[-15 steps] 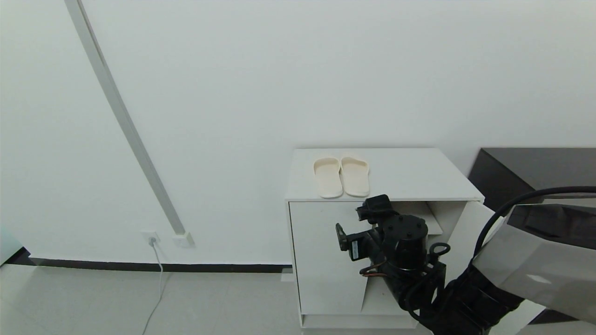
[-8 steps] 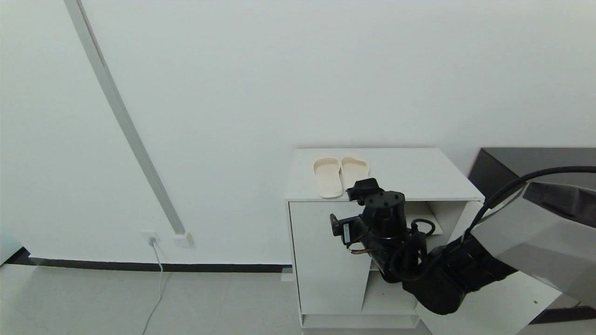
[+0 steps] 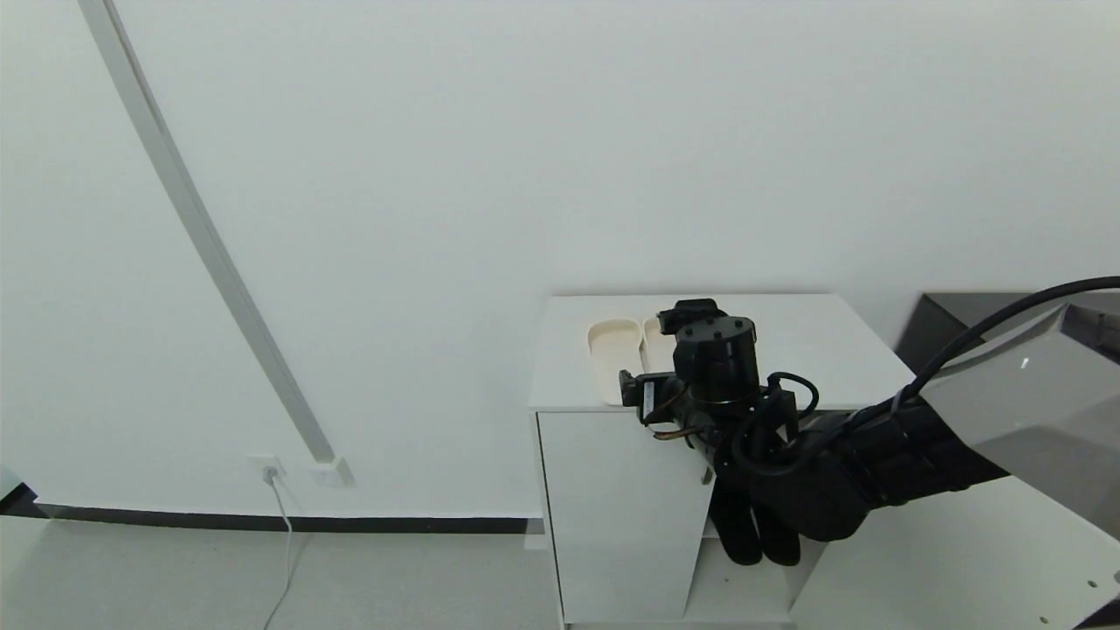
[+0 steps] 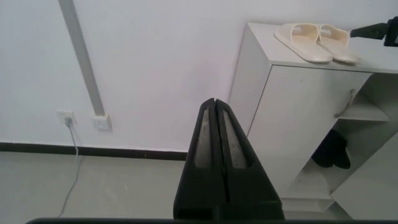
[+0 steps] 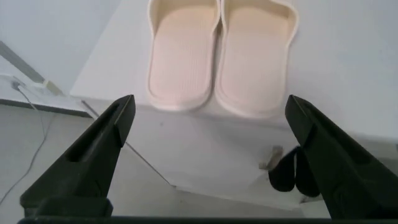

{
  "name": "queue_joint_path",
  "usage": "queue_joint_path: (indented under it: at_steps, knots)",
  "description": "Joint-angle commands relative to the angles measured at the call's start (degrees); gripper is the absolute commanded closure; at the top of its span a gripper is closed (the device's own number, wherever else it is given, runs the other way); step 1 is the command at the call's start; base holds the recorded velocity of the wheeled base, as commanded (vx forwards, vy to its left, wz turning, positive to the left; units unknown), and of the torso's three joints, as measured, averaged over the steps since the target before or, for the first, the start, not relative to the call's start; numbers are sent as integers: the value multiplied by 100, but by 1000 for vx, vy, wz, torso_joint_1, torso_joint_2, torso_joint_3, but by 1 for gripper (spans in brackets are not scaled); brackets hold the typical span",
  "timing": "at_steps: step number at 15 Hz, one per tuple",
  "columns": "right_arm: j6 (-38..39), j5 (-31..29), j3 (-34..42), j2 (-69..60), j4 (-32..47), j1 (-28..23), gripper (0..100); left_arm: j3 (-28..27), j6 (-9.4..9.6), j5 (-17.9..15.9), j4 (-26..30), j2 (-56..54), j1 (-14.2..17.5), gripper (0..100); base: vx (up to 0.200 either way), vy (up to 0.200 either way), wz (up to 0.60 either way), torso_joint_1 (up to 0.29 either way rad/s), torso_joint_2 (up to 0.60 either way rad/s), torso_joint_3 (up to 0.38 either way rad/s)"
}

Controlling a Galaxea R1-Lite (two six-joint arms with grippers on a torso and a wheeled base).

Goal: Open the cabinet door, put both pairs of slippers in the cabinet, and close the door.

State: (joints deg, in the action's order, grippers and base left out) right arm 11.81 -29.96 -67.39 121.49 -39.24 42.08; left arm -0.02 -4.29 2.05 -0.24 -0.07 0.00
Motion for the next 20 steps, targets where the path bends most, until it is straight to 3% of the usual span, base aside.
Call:
queue_joint_path:
  at_steps: [1, 7, 10, 20]
  knots:
    - [5, -9, 33, -20, -5, 2, 0, 2, -2, 6, -2, 7, 0, 100, 200, 0, 0, 2, -2, -2]
    - [269, -27, 7, 454, -49, 11, 0, 2, -10, 15, -2, 7, 0, 100, 200, 0, 0, 1, 2, -2]
    - [304, -36, -204, 797, -242, -25, 0, 2, -28, 24, -2, 7, 0, 100, 0, 0, 0, 0, 0, 0]
    - [-258, -1, -1901, 1922, -163, -385, 0, 2, -37, 41, -2, 7, 0, 100, 0, 0, 0, 0, 0, 0]
